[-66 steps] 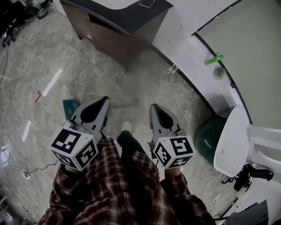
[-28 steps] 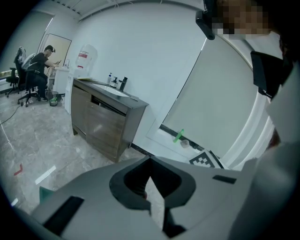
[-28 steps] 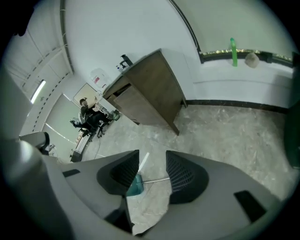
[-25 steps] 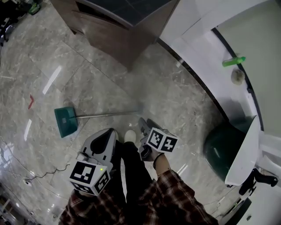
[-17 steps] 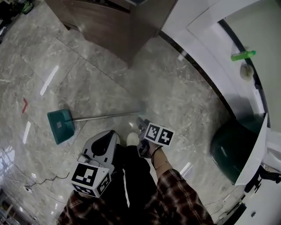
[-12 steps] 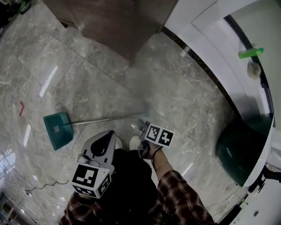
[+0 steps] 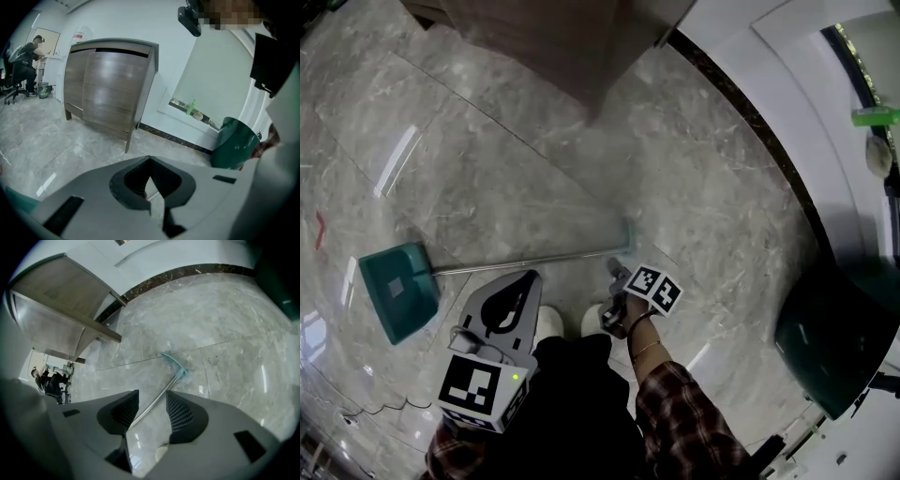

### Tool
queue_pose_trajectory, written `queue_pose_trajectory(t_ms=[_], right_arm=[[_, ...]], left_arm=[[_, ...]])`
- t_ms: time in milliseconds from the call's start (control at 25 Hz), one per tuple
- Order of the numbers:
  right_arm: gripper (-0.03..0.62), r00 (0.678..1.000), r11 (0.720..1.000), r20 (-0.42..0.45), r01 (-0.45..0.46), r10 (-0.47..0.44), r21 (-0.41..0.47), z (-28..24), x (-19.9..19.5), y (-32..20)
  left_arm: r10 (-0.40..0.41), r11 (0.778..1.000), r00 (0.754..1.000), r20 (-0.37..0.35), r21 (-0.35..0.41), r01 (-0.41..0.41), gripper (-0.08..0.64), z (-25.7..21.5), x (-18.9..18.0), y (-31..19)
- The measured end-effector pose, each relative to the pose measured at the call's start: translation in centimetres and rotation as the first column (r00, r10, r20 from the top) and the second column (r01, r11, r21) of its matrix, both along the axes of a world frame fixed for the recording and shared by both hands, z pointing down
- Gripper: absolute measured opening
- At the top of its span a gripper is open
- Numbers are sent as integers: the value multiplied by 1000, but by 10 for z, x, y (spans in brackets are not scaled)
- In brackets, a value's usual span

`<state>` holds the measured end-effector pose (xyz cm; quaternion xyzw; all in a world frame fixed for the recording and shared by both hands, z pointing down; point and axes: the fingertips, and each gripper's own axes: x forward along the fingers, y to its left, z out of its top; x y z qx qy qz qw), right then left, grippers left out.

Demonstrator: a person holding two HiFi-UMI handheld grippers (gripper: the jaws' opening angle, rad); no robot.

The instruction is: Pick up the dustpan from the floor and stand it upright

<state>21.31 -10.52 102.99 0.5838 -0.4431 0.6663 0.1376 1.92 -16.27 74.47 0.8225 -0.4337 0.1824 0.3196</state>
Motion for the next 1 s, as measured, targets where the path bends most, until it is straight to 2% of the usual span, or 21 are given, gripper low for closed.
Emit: queue_pose_trajectory(t_ms=[200, 400, 520, 680, 840, 960, 1000], right_arm=[[170, 996, 992, 11, -87, 88, -87, 76, 0, -1], [170, 974, 965, 9, -223, 226, -137, 121, 4, 1], [170, 944, 931, 5, -324, 330, -167, 134, 7, 2], [167, 881, 863, -13, -465, 472, -198, 145, 16, 4], [159, 870, 850, -18, -486, 493, -204, 143, 17, 7], [95, 852, 827, -26, -516, 524, -222, 144, 19, 8], [94, 843, 818, -29, -530, 538, -226, 144, 20, 8]], left_arm=[[-37, 998, 998, -47, 45, 39, 0, 2, -7, -27], [-42, 994, 996, -73, 94, 49, 0, 1, -10, -40], [-40, 994, 997, -73, 97, 47, 0, -4, -9, -40], [-37, 994, 997, -69, 96, 44, 0, -13, -8, -39], [-35, 994, 997, -66, 96, 41, 0, -21, -7, -38], [-33, 994, 997, -65, 99, 40, 0, -27, -6, -38], [-33, 994, 997, -64, 100, 39, 1, -29, -6, -39]])
